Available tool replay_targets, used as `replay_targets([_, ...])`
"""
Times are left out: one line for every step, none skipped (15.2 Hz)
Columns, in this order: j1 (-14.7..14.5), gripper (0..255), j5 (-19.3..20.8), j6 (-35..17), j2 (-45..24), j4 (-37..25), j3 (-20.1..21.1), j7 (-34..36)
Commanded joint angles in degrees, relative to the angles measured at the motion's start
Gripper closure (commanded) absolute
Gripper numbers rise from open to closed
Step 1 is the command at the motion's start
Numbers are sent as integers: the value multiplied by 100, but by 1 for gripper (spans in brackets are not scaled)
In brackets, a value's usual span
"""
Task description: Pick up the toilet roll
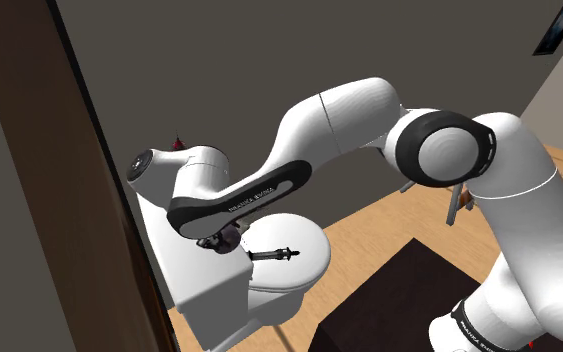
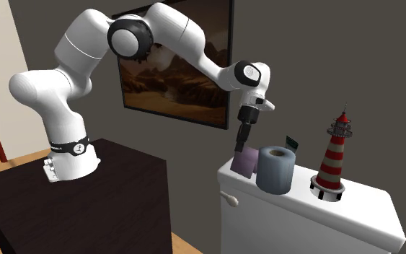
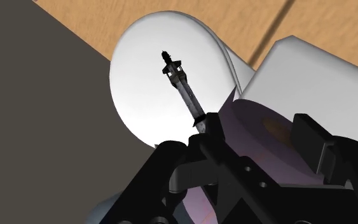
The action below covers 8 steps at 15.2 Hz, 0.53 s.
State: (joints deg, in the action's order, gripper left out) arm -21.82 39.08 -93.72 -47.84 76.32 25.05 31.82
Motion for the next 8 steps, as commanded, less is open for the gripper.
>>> replay_targets([6,255,-28,82,84,-9,21,-35])
replay_targets([8,255,-42,125,124,-19,31,-56])
replay_targets([10,255,-56,170,163,-31,40,-76])
replay_targets([12,255,-69,215,201,-45,49,-98])
replay_targets([14,255,-83,260,238,-60,58,-119])
replay_targets([14,255,-96,306,274,-76,66,-141])
replay_targets([15,255,-108,352,310,-95,74,-163])
replay_targets([15,255,-121,400,344,-114,82,-185])
